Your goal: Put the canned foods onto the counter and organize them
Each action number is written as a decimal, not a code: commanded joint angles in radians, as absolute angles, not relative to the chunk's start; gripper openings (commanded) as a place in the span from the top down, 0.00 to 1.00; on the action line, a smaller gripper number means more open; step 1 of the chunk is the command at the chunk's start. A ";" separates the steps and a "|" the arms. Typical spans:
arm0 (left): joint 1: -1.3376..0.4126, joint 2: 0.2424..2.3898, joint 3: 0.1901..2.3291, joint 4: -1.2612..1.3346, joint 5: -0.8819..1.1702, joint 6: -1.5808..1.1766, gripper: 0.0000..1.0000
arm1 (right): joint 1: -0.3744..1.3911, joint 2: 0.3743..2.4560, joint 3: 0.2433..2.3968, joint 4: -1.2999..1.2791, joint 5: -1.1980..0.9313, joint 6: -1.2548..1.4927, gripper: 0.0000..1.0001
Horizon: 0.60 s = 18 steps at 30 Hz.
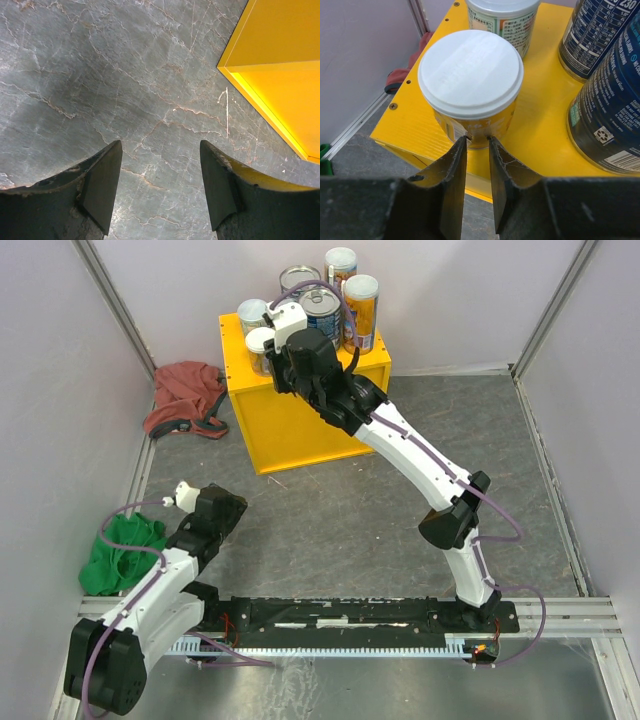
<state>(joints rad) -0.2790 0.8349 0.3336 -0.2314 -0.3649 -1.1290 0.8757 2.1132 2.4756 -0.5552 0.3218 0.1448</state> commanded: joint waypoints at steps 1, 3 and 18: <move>-0.281 0.841 0.380 -0.202 -0.404 -1.099 0.30 | 0.863 2.123 2.525 -0.513 0.295 0.168 0.68; -0.281 0.839 0.383 -0.207 -0.408 -1.094 0.30 | 0.861 2.130 2.531 -0.511 0.286 0.171 0.68; -0.281 0.831 0.417 -0.199 -0.452 -1.065 0.29 | 0.877 1.736 2.067 -0.482 0.352 0.158 0.29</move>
